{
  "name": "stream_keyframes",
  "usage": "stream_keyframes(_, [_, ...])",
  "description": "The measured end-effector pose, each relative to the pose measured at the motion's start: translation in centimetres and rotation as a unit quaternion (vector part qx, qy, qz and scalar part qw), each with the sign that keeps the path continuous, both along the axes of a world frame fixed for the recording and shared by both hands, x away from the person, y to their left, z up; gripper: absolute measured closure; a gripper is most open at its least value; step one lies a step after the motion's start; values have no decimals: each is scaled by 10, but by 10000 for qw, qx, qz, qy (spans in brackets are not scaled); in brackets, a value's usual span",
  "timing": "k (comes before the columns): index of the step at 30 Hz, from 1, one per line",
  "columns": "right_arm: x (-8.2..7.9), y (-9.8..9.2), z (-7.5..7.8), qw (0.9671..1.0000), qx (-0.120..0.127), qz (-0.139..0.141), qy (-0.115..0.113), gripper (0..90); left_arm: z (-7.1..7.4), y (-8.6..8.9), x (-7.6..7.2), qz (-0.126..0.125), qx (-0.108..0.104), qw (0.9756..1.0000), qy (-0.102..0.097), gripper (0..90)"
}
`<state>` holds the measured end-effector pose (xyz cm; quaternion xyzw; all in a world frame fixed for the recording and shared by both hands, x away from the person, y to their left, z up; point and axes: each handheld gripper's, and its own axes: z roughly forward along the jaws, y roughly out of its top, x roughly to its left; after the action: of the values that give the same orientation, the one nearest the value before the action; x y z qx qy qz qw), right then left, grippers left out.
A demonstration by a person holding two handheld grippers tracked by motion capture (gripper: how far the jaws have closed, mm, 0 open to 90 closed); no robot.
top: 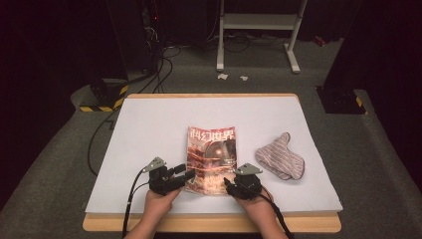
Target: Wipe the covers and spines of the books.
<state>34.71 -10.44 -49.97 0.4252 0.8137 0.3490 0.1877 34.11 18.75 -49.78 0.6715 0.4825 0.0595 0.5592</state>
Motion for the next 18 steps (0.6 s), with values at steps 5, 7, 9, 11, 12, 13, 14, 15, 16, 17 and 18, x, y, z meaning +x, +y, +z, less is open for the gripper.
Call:
stream_keyframes(5, [-1, 1, 0, 10000, 0, -18, -15, 416, 0, 1, -1, -19, -54, 10000, 2, 425])
stream_keyframes(7, [-1, 1, 0, 10000, 2, -12, -17, 416, 1, 1, -2, -29, -118, 9999, -54, 431])
stream_keyframes(9, [-1, 1, 0, 10000, -9, -4, -30, 415, 2, 0, -3, -27, -72, 9999, -153, 449])
stream_keyframes(11, [-1, 1, 0, 10000, -19, -11, -14, 407, 2, 1, -3, -26, -31, 9999, -168, 462])
stream_keyframes(12, [0, 0, 0, 10000, -6, -6, 10, 403, 3, 2, -2, -21, -36, 9999, -152, 459])
stream_keyframes(13, [0, 0, 0, 10000, -13, 9, 9, 398, 3, 2, -2, -13, -56, 9999, -129, 458])
stream_keyframes(14, [1, -1, 1, 10000, -13, 15, 18, 391, 2, 3, -1, -22, -56, 9999, -115, 457])
stream_keyframes(15, [1, -1, 1, 10000, -32, 0, -5, 369, 2, 3, -1, -22, -52, 9999, -94, 458])
stream_keyframes(16, [1, -1, 2, 9999, -125, -48, -63, 340, 2, 3, -1, -7, -45, 9999, -94, 456])
stream_keyframes(17, [-1, 0, 3, 9996, -200, -93, -192, 334, 1, 3, -1, -52, -114, 9999, -119, 466])
stream_keyframes(18, [-3, 1, 5, 9994, -199, -66, -293, 338, 2, 2, 0, -87, -155, 9998, -130, 481])
